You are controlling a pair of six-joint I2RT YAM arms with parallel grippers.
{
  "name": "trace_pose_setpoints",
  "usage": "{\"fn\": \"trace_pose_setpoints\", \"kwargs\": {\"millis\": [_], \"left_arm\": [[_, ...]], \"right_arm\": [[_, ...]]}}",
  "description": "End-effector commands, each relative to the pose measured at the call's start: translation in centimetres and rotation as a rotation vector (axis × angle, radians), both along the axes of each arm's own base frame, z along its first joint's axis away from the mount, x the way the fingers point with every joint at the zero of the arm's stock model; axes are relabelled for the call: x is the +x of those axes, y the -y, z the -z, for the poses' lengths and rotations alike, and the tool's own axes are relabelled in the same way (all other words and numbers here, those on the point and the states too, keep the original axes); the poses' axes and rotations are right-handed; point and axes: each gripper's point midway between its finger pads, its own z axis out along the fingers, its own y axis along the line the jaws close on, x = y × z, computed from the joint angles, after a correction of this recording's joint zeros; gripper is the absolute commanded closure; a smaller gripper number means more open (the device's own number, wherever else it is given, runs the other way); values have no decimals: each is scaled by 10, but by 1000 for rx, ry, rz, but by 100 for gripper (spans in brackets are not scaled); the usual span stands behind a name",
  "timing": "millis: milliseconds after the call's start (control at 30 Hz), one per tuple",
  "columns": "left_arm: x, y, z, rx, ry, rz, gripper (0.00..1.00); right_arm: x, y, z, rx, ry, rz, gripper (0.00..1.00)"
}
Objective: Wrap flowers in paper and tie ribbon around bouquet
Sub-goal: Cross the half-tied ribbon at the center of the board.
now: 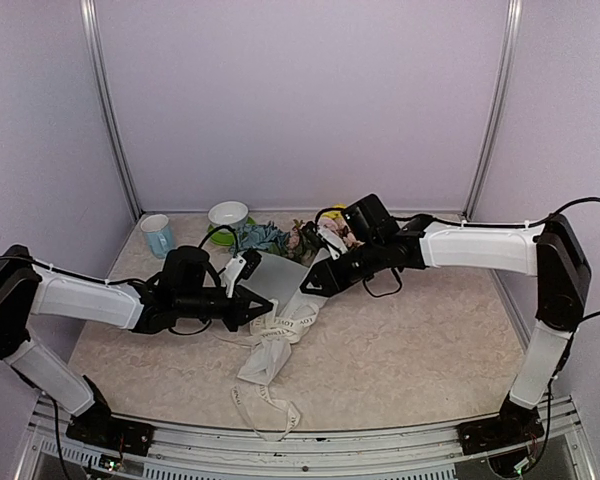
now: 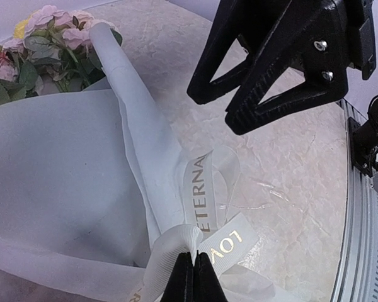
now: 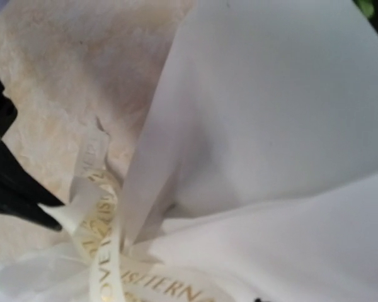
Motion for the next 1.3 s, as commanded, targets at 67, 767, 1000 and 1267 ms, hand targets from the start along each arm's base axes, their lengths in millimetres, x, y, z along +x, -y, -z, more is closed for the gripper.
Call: {"fn": "trace_pose_setpoints", "kwargs": {"millis": [67, 767, 1000, 1267], "left_arm": [[5, 6, -11, -78, 16, -7, 100], [21, -3, 5, -214, -69, -14, 100], [22, -9, 11, -288, -110, 17, 100], [22, -9, 15, -342, -161, 44, 100]], "right_arm": [[-30, -31, -20, 41, 107, -150, 71], [-55, -107, 22, -64, 325, -261, 85], [-46, -107, 50, -155, 329, -258, 84], [-49, -114, 66, -235, 337, -313, 76]]}}
